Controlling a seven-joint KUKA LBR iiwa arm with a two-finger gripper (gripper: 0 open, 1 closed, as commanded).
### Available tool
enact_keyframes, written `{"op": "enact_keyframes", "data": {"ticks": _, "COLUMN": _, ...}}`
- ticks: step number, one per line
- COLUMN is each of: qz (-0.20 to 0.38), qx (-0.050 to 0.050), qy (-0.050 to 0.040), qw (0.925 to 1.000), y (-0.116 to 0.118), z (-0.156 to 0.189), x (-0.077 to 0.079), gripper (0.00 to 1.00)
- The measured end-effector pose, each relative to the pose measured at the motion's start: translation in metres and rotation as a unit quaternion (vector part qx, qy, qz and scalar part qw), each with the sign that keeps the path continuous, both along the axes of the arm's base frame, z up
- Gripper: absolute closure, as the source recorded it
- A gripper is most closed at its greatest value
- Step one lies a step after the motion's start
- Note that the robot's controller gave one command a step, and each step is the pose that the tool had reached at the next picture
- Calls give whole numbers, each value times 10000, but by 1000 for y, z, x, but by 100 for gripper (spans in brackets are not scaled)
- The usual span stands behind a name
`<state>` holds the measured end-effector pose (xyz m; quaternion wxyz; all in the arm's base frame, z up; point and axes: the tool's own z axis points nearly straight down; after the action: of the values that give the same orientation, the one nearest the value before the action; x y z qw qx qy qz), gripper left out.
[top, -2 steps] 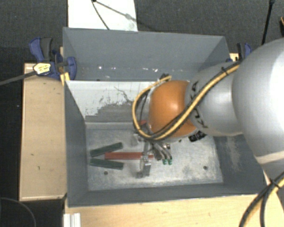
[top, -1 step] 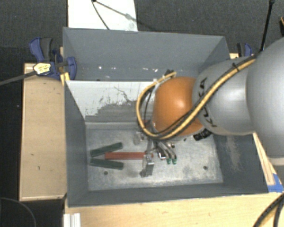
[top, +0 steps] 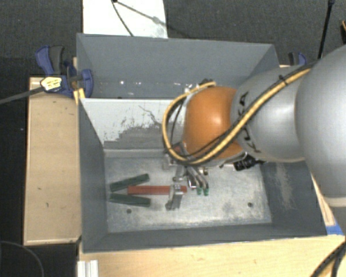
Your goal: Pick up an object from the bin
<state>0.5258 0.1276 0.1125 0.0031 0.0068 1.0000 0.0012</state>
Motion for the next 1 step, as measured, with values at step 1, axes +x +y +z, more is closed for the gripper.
{"op": "enact_keyframes", "data": {"ticks": 1, "qz": -464, "qx": -11, "qy": 46, "qw": 9989, "y": -8, "z": -44, "x": -11, "gripper": 0}}
